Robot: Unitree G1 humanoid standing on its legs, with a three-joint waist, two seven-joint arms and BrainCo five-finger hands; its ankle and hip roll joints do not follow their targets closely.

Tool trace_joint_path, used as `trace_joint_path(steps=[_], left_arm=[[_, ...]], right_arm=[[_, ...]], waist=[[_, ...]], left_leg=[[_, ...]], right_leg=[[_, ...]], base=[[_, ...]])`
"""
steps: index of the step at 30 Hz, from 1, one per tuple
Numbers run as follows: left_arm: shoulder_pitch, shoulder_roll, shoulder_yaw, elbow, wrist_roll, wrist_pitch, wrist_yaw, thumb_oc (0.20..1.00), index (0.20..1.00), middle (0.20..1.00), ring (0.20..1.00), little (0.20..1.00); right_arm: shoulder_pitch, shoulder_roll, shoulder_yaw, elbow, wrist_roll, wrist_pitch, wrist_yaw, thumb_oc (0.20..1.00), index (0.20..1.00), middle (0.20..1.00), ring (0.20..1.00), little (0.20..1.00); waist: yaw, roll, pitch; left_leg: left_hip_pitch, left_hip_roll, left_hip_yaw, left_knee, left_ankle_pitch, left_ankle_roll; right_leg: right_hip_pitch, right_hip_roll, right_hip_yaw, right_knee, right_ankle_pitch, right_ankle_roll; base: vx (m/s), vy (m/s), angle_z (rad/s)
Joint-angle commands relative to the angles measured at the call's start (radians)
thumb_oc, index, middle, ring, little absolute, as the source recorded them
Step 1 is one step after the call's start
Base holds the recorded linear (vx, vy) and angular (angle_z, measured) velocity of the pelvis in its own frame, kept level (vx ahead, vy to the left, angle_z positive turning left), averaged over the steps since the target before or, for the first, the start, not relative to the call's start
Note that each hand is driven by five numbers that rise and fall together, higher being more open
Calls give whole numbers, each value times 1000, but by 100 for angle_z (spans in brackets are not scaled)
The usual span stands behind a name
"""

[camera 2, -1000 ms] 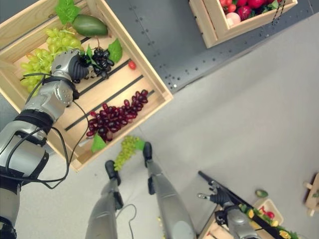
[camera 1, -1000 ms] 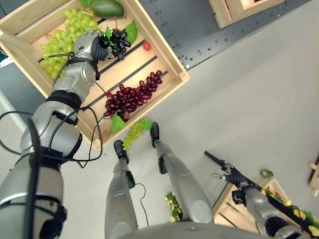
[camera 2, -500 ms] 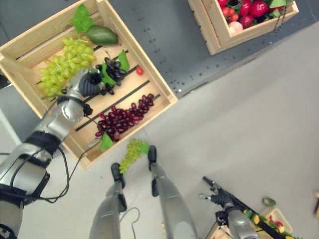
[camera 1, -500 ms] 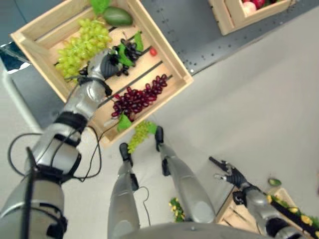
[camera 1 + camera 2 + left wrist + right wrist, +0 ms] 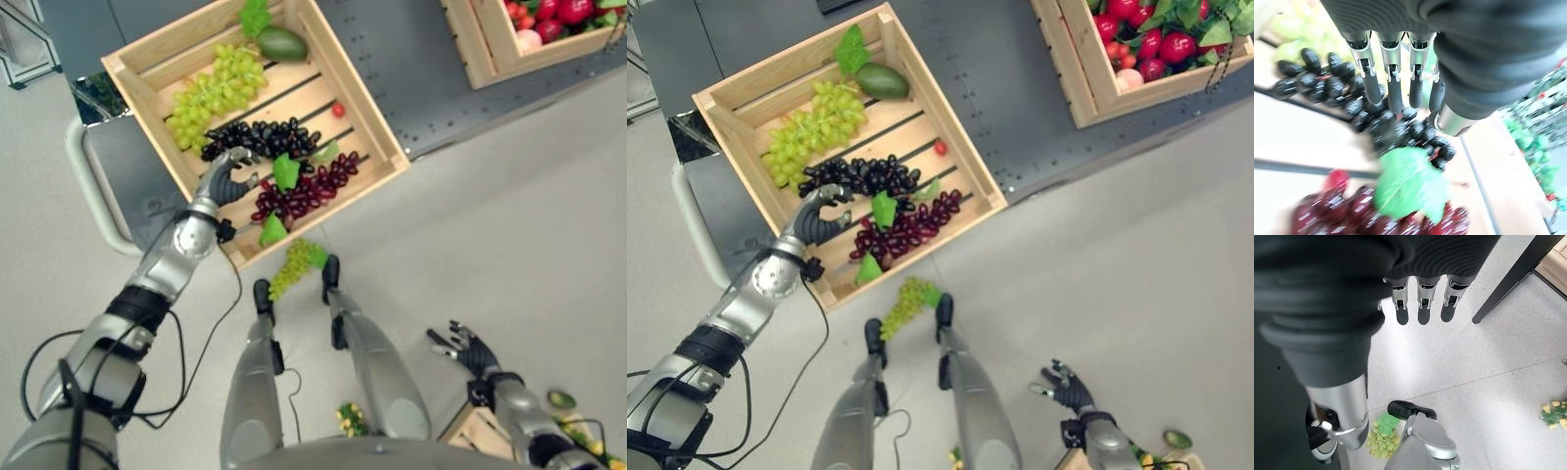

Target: Pick up the fruits from the basket on one side to the basket on the other side

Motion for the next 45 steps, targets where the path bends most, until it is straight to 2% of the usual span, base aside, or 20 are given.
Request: trace_joint_path(steps=[1,10,11,12,19,25,31,39,45], left_arm=[[-7,1,68,-82,-46,-69,14,200,200,200,200,200],[8,-9,81,-114,-43,-71,12,200,200,200,200,200],[-4,-11,77,-101,-25,-64,22,645,645,645,645,645],[-13,-8,74,-95,-3,-58,30,1000,1000,1000,1000,1000],[-124,16,9,11,175,-5,54,1000,1000,1000,1000,1000],[-235,22,-65,100,223,18,66,1000,1000,1000,1000,1000],[-449,-6,-213,333,272,65,73,1000,1000,1000,1000,1000],[-599,-20,-332,484,338,94,62,1000,1000,1000,1000,1000],[-630,-41,-354,581,351,115,43,1000,1000,1000,1000,1000]], right_arm=[[56,-29,-20,-7,-10,-16,-8,1000,1000,1000,1000,1000],[72,-31,-22,-2,-17,-15,-8,1000,1000,1000,1000,1000],[70,-32,-20,1,-18,-15,-10,1000,1000,1000,1000,1000],[67,-33,-18,1,-18,-15,-11,1000,1000,1000,1000,1000],[49,-35,7,10,-15,-15,-19,1000,1000,1000,1000,1000],[39,-40,32,-6,-2,-12,-20,1000,1000,1000,1000,1000],[24,-49,79,-9,0,-7,-24,1000,1000,1000,1000,1000],[34,-63,103,-39,12,-10,-20,1000,1000,1000,1000,1000],[30,-70,104,-47,23,-10,-19,1000,1000,1000,1000,1000]], waist=[[-3,2,-12],[1,4,-15],[1,3,-17],[1,3,-16],[-6,-1,-20],[-17,-9,-17],[-43,-20,-20],[-65,-23,-23],[-71,-18,-21]], left_leg=[[16,-12,-4,78,-56,18],[24,-13,-11,76,-51,18],[23,-14,-11,75,-49,18],[22,-14,-11,75,-49,18],[17,-9,-13,68,-44,16],[15,-5,-12,60,-37,16],[8,1,-1,45,-27,17],[7,10,6,14,-13,15],[2,12,7,7,-10,14]], right_leg=[[61,-11,-5,32,-25,103],[73,-9,-6,29,-28,100],[73,-8,-7,27,-28,99],[72,-7,-6,27,-29,99],[67,-4,-6,24,-30,101],[55,1,-4,28,-29,103],[36,9,1,26,-20,108],[3,17,8,40,-23,111],[-15,19,9,43,-24,112]], base=[[0,0,0],[-5,-5,2],[0,0,0],[0,0,0],[0,0,0],[0,0,0],[2,1,-1],[16,-4,-9],[4,0,-2]])
